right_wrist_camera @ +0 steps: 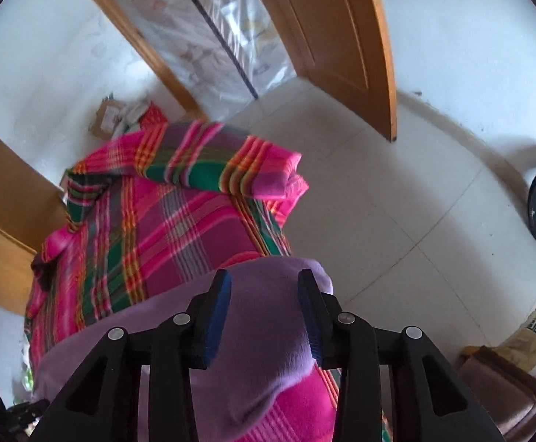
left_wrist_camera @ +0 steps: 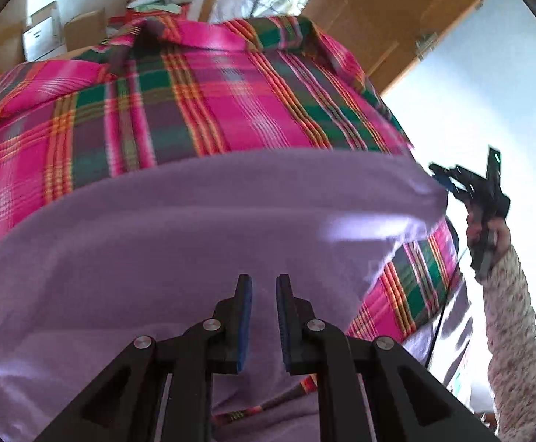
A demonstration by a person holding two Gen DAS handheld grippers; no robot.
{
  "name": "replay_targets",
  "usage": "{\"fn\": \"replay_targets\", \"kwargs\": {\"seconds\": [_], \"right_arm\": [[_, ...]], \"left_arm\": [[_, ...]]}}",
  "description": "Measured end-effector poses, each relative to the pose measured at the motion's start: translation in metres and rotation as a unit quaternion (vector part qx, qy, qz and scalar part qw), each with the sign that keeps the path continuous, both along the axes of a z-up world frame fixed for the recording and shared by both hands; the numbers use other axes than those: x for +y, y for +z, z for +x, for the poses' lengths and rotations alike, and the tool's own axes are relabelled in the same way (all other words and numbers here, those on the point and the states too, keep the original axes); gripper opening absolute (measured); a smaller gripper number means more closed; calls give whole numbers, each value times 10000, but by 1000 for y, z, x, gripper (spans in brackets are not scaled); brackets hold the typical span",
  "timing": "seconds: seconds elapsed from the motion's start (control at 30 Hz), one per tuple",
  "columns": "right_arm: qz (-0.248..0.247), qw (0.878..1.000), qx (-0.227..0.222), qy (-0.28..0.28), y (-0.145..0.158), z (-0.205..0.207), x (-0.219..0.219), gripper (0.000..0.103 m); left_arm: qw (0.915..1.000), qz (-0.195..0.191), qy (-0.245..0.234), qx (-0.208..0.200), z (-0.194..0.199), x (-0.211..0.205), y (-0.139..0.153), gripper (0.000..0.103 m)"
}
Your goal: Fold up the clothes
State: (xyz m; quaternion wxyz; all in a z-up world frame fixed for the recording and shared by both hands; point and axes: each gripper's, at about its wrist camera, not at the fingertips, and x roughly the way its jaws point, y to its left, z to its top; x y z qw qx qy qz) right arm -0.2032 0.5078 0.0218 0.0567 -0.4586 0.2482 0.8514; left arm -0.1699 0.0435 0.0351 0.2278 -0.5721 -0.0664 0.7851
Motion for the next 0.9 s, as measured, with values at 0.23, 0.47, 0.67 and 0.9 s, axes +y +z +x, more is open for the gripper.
{"fn": "replay_targets", "kwargs": {"seconds": [0.23,0.47,0.67,0.9], "right_arm": [[-445,9990,-82,6,-16,-11,7,38],[-226,9994,152,216,-1,-6,-5,5],[991,9902,933,297,51,2,-27,5],[2370,9684,501,596,51,-21,-60,5]], "left_arm": [[9997,-85,-90,-227,3,9,-10,13],[9994,-79,-61,-335,5,12,-19,13],[9991,-31,-57,-412,5,12,-24,13],[9988,83,12,-480,8,9,-30,13]]}}
